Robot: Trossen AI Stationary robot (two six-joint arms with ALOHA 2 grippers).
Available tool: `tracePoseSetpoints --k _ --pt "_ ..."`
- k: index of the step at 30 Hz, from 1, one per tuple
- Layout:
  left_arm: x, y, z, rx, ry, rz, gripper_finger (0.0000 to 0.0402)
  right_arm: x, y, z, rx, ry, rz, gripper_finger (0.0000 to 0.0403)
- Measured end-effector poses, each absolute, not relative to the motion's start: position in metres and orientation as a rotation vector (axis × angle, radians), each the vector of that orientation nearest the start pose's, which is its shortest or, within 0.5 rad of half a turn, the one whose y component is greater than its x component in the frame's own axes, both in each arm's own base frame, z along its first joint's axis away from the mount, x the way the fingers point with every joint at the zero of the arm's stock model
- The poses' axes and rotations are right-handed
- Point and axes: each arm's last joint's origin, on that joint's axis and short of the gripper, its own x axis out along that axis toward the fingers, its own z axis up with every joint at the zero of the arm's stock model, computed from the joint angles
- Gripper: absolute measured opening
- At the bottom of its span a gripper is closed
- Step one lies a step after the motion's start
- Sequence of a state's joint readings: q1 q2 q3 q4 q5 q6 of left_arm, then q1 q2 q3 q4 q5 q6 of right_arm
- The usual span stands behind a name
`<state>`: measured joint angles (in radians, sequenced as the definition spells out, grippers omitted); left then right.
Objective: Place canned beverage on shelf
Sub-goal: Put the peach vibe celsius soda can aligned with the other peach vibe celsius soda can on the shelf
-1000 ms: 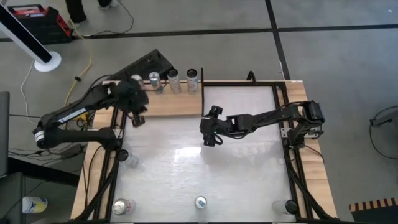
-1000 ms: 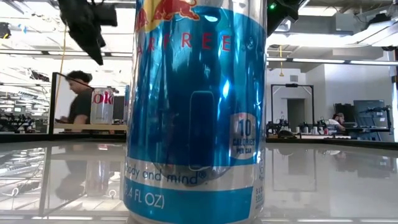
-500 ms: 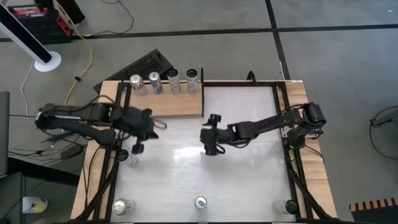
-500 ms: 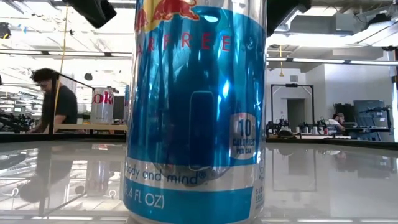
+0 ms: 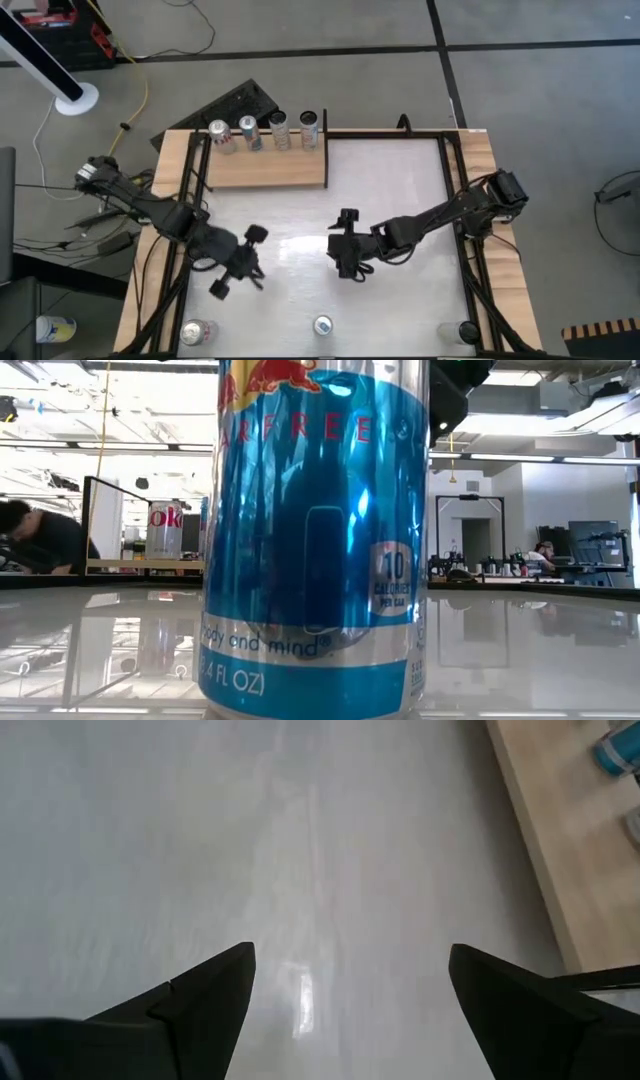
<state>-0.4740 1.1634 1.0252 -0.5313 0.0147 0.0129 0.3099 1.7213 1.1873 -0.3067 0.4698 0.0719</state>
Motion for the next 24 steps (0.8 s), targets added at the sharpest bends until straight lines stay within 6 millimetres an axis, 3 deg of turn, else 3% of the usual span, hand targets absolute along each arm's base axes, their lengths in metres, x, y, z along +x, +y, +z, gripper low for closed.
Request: tracePoseSetpoints --k 6,17,24 --pt "0.202 -0.111 0.310 0.075 0.757 -0.444 0.0000 0.352 0.091 0.222 -0.240 0.771 -0.200 0.0359" --pt "0.150 -0.074 0.324 -0.019 0.945 -0.099 0.0000 0.356 0.079 0.222 -0.204 0.765 -0.242 0.0359" --pt "0.128 -0.067 0.327 -0.187 1.054 -0.147 0.0013 0.356 0.078 0.222 -0.203 0.767 -0.244 0.0359"
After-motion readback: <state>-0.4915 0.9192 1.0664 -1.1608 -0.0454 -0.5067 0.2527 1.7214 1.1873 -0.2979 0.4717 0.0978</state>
